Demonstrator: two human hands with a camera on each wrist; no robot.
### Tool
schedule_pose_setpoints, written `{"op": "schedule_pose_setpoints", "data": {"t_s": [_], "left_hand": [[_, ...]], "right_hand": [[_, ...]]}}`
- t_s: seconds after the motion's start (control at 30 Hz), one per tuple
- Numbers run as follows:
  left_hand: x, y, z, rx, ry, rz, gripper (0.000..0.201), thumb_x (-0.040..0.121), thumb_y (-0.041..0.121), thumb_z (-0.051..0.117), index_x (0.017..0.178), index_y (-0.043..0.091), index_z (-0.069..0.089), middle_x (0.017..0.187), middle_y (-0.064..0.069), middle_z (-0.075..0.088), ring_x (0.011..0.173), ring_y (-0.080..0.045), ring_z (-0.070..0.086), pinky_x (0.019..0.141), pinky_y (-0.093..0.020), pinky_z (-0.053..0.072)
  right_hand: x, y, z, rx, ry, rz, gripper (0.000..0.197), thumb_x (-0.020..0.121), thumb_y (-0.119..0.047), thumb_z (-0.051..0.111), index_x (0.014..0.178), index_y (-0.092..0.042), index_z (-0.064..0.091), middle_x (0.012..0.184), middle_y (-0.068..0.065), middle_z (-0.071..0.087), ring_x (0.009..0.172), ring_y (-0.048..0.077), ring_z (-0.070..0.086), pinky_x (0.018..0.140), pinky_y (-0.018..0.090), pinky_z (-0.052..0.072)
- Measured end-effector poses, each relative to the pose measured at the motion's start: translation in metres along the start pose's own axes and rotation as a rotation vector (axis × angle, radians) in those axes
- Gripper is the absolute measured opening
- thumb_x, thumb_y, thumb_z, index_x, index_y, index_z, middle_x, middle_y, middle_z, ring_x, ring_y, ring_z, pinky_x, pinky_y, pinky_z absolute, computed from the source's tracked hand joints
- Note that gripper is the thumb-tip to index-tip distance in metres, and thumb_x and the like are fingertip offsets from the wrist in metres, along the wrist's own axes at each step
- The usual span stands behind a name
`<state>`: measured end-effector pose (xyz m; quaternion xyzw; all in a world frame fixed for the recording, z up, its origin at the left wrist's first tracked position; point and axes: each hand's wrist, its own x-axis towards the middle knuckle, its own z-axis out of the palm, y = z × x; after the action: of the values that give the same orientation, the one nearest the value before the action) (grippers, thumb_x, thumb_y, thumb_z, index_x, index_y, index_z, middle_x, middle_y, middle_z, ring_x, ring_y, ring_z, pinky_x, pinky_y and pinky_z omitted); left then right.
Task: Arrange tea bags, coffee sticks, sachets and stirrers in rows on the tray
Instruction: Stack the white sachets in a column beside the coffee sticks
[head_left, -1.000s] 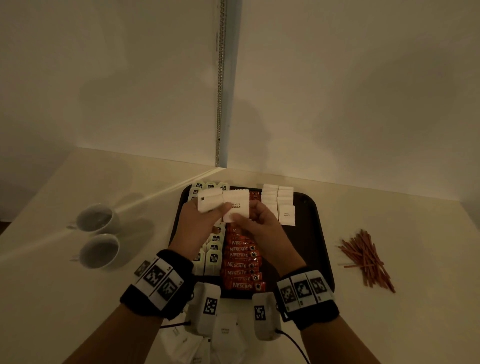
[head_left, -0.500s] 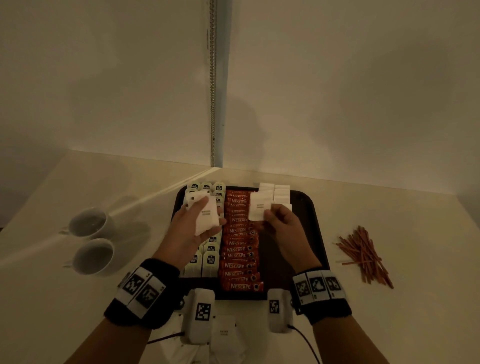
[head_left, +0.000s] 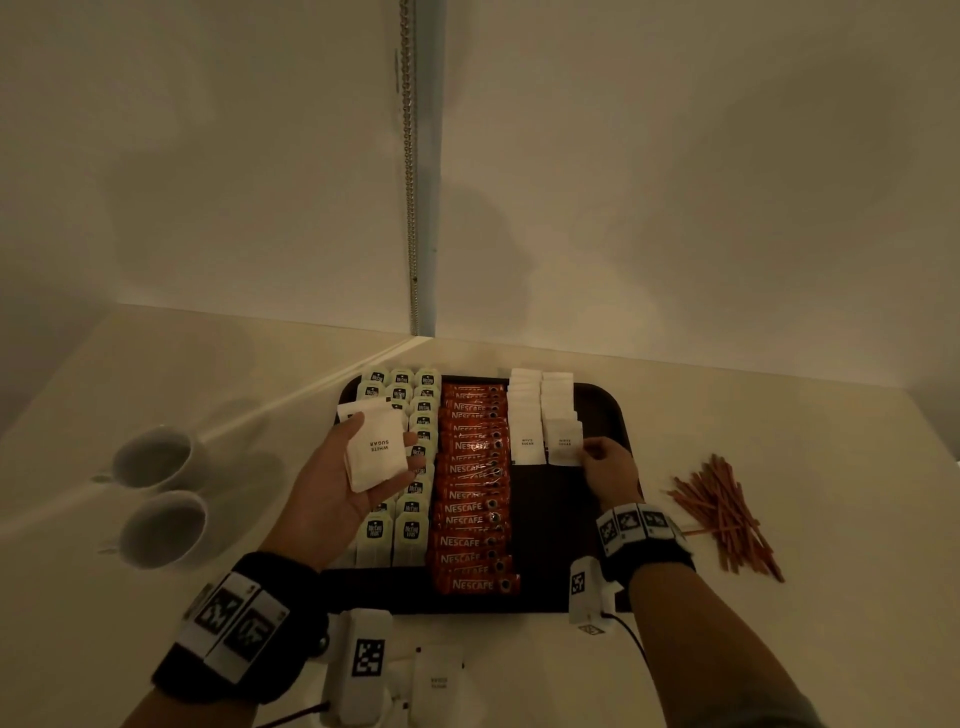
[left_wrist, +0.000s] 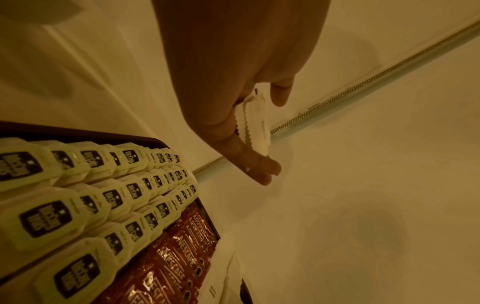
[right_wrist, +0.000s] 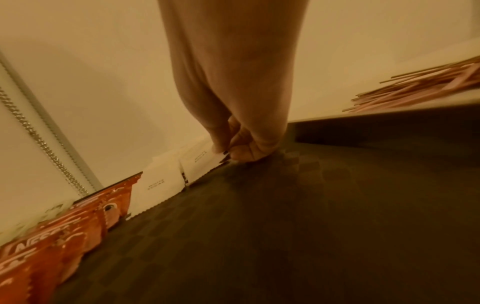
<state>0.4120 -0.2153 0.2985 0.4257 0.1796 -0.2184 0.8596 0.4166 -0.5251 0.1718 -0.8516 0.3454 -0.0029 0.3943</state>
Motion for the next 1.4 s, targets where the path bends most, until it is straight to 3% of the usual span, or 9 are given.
{"op": "schedule_pose_setpoints", "data": {"t_s": [0.17,0.33,0.47,0.67,0.83,0.97,1.1,1.23,1.4], "left_hand": [[0.001,-0.001,-0.001,-0.031,-0.02,-0.032,0.035,0.099,0.033,0.038,0.108,0.009,0.061,0.09,-0.019,0.072,0.075,-0.032,0.071,0.057,-0.032,0.06],[-0.001,-0.001,0.003,-0.054,-0.04,-0.029,0.029,0.099,0.018,0.032,0.113,0.006,0.055,0.089,-0.02,0.072,0.075,-0.033,0.071,0.06,-0.031,0.06],[-0.005,0.001,0.004,0.019,-0.019,0.029,0.024,0.1,0.014,0.04,0.115,0.007,0.057,0.098,-0.018,0.072,0.089,-0.033,0.069,0.058,-0.03,0.059],[-0.011,0.0,0.009,0.184,0.047,0.137,0.011,0.094,0.011,0.055,0.099,0.013,0.064,0.088,-0.004,0.072,0.079,-0.019,0.07,0.054,-0.025,0.057],[-0.02,-0.001,0.011,0.254,-0.018,0.182,0.014,0.092,0.007,0.057,0.103,0.012,0.065,0.095,-0.005,0.071,0.087,-0.018,0.068,0.057,-0.021,0.054],[-0.026,0.001,0.008,0.208,-0.067,0.204,0.024,0.088,0.006,0.06,0.111,0.013,0.064,0.095,0.0,0.072,0.088,-0.014,0.067,0.062,-0.02,0.055],[-0.033,-0.002,0.005,0.272,-0.107,0.239,0.025,0.085,0.006,0.066,0.106,0.019,0.064,0.084,0.008,0.071,0.078,-0.006,0.065,0.062,-0.02,0.052],[-0.033,-0.003,0.007,0.347,0.006,0.34,0.023,0.083,0.003,0.068,0.1,0.018,0.066,0.085,0.001,0.072,0.075,-0.011,0.065,0.06,-0.022,0.051],[-0.04,0.008,0.007,0.608,0.032,0.41,0.015,0.082,0.009,0.072,0.096,0.014,0.068,0.065,0.003,0.068,0.052,-0.001,0.059,0.047,-0.016,0.045]], "right_hand": [[0.004,-0.005,0.005,-0.036,0.058,0.037,0.021,0.09,-0.011,0.058,0.108,-0.003,0.064,0.115,0.014,0.063,0.109,0.029,0.055,0.091,0.032,0.042],[0.003,-0.008,0.009,-0.036,0.098,0.064,0.017,0.088,-0.009,0.06,0.102,0.0,0.06,0.11,0.018,0.062,0.103,0.031,0.056,0.081,0.03,0.041],[-0.013,-0.033,0.003,0.063,0.083,0.012,0.023,0.088,-0.015,0.061,0.107,-0.002,0.056,0.108,0.014,0.061,0.099,0.026,0.055,0.076,0.026,0.041],[-0.105,-0.135,-0.014,0.376,-0.43,-0.428,0.018,0.089,-0.036,0.058,0.096,-0.021,0.066,0.086,-0.009,0.066,0.071,-0.002,0.061,0.064,0.015,0.045],[-0.137,-0.166,-0.015,0.275,-0.46,-0.581,0.014,0.084,-0.033,0.066,0.092,-0.023,0.072,0.083,-0.004,0.069,0.076,0.01,0.064,0.073,0.026,0.052],[-0.144,-0.16,-0.019,0.47,-0.456,-0.481,0.01,0.09,-0.017,0.06,0.091,-0.009,0.066,0.083,0.006,0.067,0.07,0.017,0.061,0.067,0.025,0.053],[-0.157,-0.147,-0.014,0.832,-0.565,-0.233,0.004,0.09,-0.006,0.057,0.087,-0.006,0.054,0.107,0.013,0.064,0.098,0.024,0.065,0.08,0.028,0.055],[-0.171,-0.136,0.0,0.834,-0.619,-0.179,0.008,0.085,-0.007,0.062,0.082,-0.01,0.055,0.092,0.014,0.064,0.088,0.027,0.061,0.084,0.039,0.049],[-0.179,-0.129,0.005,0.817,-0.61,-0.222,0.041,0.075,-0.021,0.073,0.109,-0.012,0.052,0.104,0.012,0.068,0.098,0.03,0.066,0.088,0.046,0.053]]}}
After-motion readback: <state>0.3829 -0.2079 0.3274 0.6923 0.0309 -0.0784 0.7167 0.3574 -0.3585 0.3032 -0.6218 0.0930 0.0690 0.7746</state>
